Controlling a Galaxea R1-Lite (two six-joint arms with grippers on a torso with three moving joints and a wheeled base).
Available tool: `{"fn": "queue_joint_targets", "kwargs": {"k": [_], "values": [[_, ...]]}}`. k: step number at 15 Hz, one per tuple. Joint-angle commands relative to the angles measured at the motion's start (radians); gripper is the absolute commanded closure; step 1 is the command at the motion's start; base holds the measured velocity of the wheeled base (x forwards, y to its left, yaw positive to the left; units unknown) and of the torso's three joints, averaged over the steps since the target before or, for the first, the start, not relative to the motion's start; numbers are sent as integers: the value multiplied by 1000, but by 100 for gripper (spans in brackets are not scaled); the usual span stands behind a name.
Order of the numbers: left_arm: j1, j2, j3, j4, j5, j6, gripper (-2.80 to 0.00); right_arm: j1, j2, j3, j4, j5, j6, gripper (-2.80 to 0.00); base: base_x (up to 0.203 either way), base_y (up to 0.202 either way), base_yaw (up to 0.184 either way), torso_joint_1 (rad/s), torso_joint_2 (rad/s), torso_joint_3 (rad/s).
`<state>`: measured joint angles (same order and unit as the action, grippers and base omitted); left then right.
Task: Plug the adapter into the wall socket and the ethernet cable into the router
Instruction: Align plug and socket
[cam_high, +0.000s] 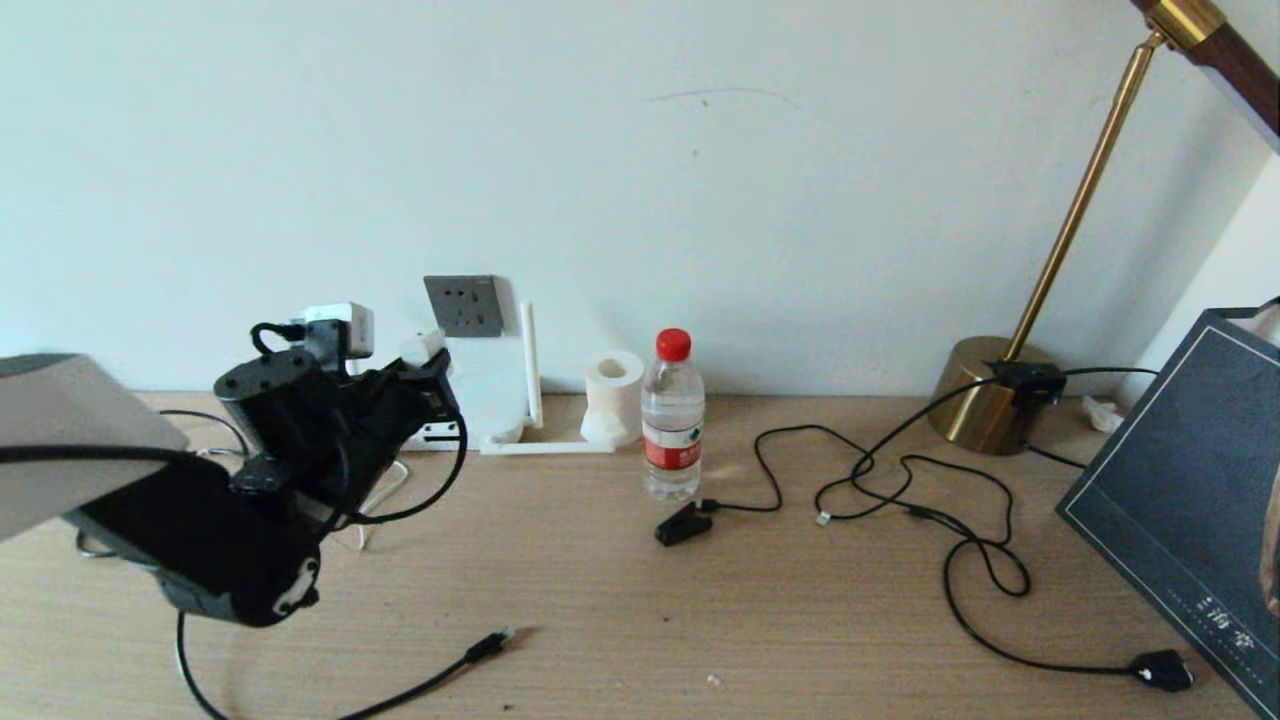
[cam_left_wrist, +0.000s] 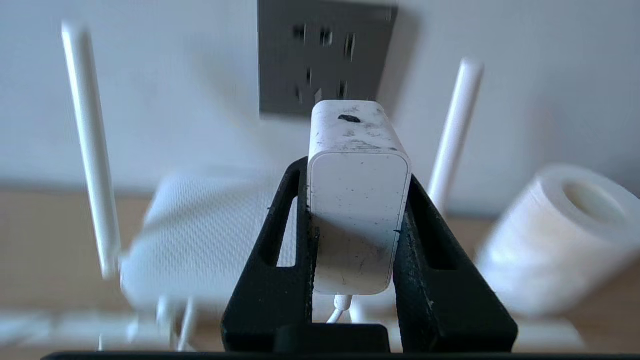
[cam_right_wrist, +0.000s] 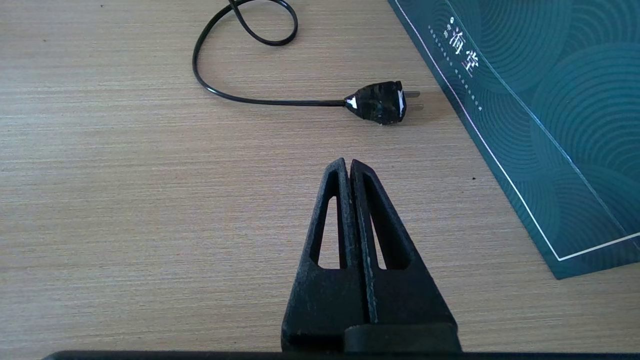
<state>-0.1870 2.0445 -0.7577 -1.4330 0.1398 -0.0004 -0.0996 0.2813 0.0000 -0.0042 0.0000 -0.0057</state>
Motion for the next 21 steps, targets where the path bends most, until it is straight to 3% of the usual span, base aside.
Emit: {"fn": "queue_joint_targets", "kwargs": {"k": [1, 8, 21], "values": [[13, 83, -76, -43, 1, 21, 0, 0, 1, 0, 0, 0, 0, 0, 0, 0, 0, 0, 0, 0], [63, 149, -150, -97, -50, 36, 0, 0, 1, 0, 0, 0, 0, 0, 0, 0, 0, 0, 0, 0], [60, 226, -275, -97, -51, 42, 0, 0, 1, 0, 0, 0, 0, 0, 0, 0, 0, 0, 0, 0]]}}
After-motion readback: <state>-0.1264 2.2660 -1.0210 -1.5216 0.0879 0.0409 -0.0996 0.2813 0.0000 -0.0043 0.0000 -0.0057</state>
